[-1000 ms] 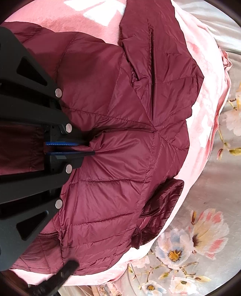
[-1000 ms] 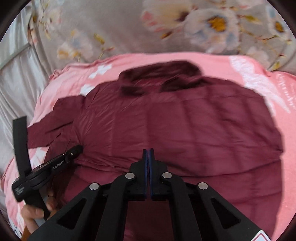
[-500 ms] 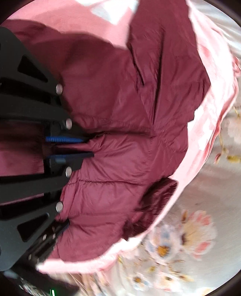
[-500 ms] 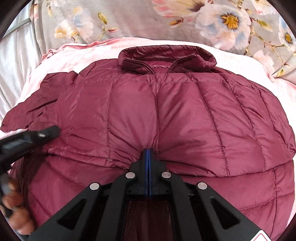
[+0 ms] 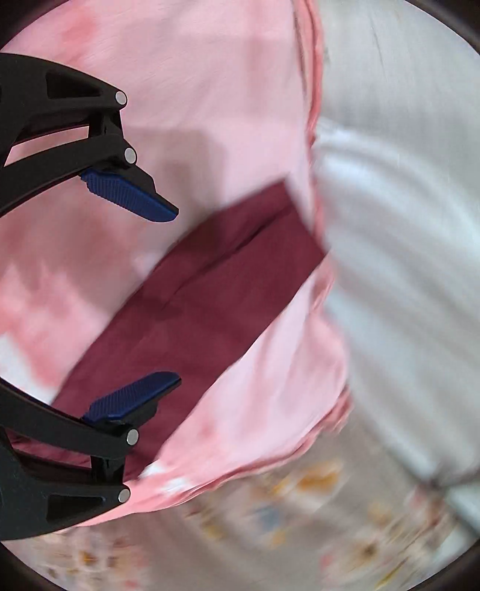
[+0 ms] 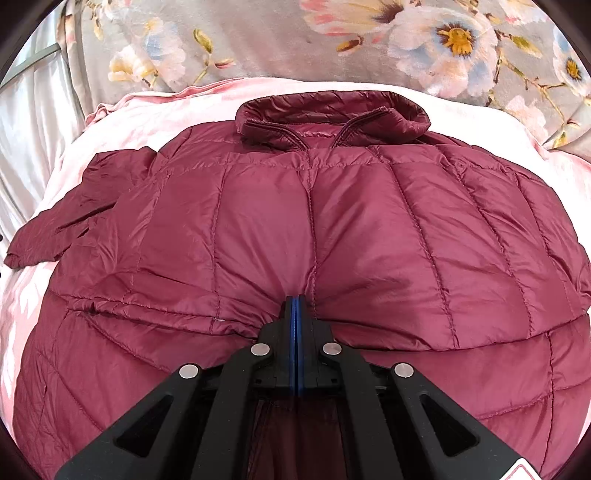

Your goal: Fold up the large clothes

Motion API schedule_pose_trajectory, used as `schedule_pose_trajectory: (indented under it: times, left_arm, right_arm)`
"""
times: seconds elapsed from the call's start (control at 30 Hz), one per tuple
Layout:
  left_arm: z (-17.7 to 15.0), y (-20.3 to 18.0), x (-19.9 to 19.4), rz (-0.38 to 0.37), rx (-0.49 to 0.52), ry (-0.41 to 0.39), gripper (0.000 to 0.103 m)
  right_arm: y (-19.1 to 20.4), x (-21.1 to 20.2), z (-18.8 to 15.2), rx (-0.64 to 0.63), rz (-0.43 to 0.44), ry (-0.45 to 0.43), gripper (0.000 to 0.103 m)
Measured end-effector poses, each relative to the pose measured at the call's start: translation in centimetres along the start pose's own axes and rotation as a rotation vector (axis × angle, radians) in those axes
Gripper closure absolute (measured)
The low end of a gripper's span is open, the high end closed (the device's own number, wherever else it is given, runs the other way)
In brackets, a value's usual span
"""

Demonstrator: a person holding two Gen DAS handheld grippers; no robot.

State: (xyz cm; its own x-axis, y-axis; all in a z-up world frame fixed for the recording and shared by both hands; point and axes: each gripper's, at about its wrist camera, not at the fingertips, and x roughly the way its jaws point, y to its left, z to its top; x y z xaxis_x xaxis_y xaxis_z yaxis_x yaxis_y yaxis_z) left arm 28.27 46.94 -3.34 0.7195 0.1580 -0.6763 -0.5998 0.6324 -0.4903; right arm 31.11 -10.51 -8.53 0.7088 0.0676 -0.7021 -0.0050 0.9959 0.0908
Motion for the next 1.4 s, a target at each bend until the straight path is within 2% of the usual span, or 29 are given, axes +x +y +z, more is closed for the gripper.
schedule_pose_trajectory:
  times: [0.03, 0.13, 0.2, 0.27, 0.3, 0.33, 0.37, 0.4, 0.47, 0.53, 0.63, 0.7, 0.77, 0.83, 0.93, 0.97, 1.07, 1.13, 1.2, 1.3, 1.4]
  left_arm:
    - [0.9, 1.1, 0.7, -0.001, -0.03, 0.014, 0.022]
    - [2.8, 4.5, 3.5, -0.095, -0.194, 0.101, 0.024]
    - [3.0, 6.0, 4.6, -0.146, -0.292, 0.12, 0.028]
    - [3.1, 6.4, 5.4, -0.171, -0.329, 0.125, 0.033]
    - [3.3, 6.2, 5.6, -0.169, -0.32, 0.129, 0.042]
    - [3.3, 5.7, 5.9, -0.167, -0.302, 0.135, 0.059]
    - [3.4, 5.0, 6.3, -0.172, -0.275, 0.148, 0.071]
    - [3.5, 4.5, 6.4, -0.178, -0.264, 0.155, 0.093]
    - [3.9, 3.2, 5.6, -0.195, -0.232, 0.134, 0.098]
    - [4.4, -0.1, 3.3, -0.22, -0.123, 0.083, 0.1]
    - [4.4, -5.8, 0.1, -0.28, 0.028, 0.038, 0.1]
    - [3.3, -11.7, -3.3, -0.362, 0.166, 0.016, 0.101]
    - [1.6, -17.3, -6.4, -0.429, 0.299, -0.008, 0.101]
    - [-1.5, -23.2, -9.9, -0.51, 0.445, -0.026, 0.101]
    - [-5.9, -29.0, -13.3, -0.611, 0.573, -0.017, 0.101]
    - [-8.4, -31.6, -14.4, -0.656, 0.626, -0.001, 0.101]
    - [-13.5, -36.1, -15.3, -0.715, 0.722, 0.046, 0.101]
    - [-17.5, -38.3, -15.2, -0.735, 0.778, 0.094, 0.101]
    - [-21.4, -39.2, -14.5, -0.739, 0.821, 0.153, 0.101]
    - [-27.1, -40.3, -12.0, -0.713, 0.87, 0.255, 0.101]
    - [-31.5, -40.6, -8.7, -0.67, 0.884, 0.347, 0.101]
  right_arm:
    - [0.0, 0.0, 0.0, -0.001, -0.002, 0.0, 0.103]
    - [0.2, -0.1, 0.1, -0.006, -0.009, 0.001, 0.103]
    - [0.2, -0.1, 0.1, -0.007, -0.009, 0.002, 0.103]
    - [0.1, -0.1, 0.1, -0.006, -0.009, 0.001, 0.103]
    - [0.2, -0.1, 0.1, -0.006, -0.009, 0.002, 0.103]
    - [0.2, -0.1, 0.1, -0.005, -0.009, 0.002, 0.103]
    - [0.2, -0.1, 0.1, -0.005, -0.008, 0.002, 0.103]
    - [0.2, -0.1, 0.1, -0.004, -0.007, 0.002, 0.103]
    - [0.2, -0.1, 0.1, -0.005, -0.009, 0.002, 0.103]
    - [0.2, -0.2, 0.1, -0.006, -0.011, 0.002, 0.103]
    - [0.2, -0.2, 0.1, -0.005, -0.01, 0.003, 0.103]
    - [0.2, -0.2, 0.2, -0.006, -0.011, 0.003, 0.103]
    - [0.1, -0.2, 0.2, -0.004, -0.007, 0.002, 0.103]
    - [-0.1, -0.3, 0.2, 0.002, -0.002, 0.002, 0.103]
    - [-0.3, -0.4, 0.3, 0.017, 0.005, -0.001, 0.103]
    - [-0.5, -0.5, 0.3, 0.025, 0.012, -0.004, 0.103]
    - [-1.4, -1.0, 0.4, 0.075, 0.049, -0.023, 0.102]
    - [-2.5, -2.0, 0.4, 0.127, 0.084, -0.041, 0.096]
    - [-3.8, -3.5, 0.2, 0.16, 0.088, -0.064, 0.096]
    - [-6.3, -5.7, -0.1, 0.207, 0.101, -0.076, 0.095]
    - [-8.6, -7.4, -0.4, 0.238, 0.085, -0.088, 0.093]
